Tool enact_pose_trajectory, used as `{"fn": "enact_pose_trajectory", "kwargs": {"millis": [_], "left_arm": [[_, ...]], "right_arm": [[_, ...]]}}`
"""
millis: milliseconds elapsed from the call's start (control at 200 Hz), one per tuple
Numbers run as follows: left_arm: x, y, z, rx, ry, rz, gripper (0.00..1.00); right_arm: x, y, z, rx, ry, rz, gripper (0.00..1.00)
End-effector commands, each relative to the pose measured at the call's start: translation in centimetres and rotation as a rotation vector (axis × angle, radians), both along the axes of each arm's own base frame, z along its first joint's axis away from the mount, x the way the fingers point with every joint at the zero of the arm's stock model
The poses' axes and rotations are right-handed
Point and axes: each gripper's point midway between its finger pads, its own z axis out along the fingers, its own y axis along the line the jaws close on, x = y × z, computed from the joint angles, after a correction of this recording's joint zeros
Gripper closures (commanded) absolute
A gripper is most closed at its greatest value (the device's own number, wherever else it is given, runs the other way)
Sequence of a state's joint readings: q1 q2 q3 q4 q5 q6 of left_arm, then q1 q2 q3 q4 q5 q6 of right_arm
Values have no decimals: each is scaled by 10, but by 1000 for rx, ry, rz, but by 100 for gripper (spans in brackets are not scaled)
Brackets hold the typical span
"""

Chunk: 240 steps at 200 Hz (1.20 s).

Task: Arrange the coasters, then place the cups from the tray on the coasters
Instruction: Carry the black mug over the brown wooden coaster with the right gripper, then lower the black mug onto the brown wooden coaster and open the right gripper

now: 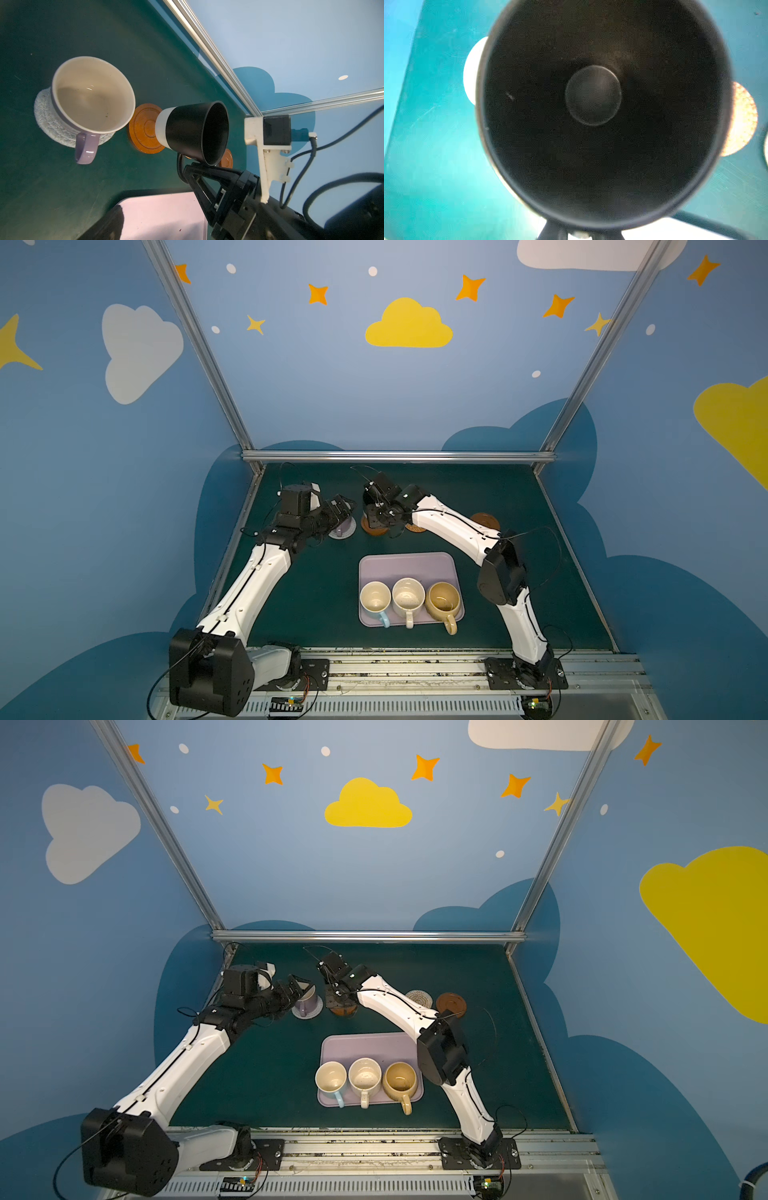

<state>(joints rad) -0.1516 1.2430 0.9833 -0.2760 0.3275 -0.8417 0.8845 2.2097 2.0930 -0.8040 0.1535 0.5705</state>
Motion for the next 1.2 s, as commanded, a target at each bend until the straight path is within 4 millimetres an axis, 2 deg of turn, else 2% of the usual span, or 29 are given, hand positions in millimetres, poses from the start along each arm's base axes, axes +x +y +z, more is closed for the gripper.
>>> {"fn": "enact_pose_trajectory", "kwargs": {"millis": [0,115,285,956,1196], "left_arm": [[2,3,-7,11,9,12,2],[1,-5,-15,-42,25,0,2],[2,-2,-25,-16,41,8,2],[-2,-9,-36,-42,71,-23,3],[-1,-10,-36,-44,70,-26,3]], "right_arm": [[18,11,26,61,-81,-24,100],[22,11,17,50,-75,-25,100],[25,11,4,25,-54,-27,100],[30,10,-31,-64,9,-33,100],[28,7,-35,-87,21,-39,100]]}}
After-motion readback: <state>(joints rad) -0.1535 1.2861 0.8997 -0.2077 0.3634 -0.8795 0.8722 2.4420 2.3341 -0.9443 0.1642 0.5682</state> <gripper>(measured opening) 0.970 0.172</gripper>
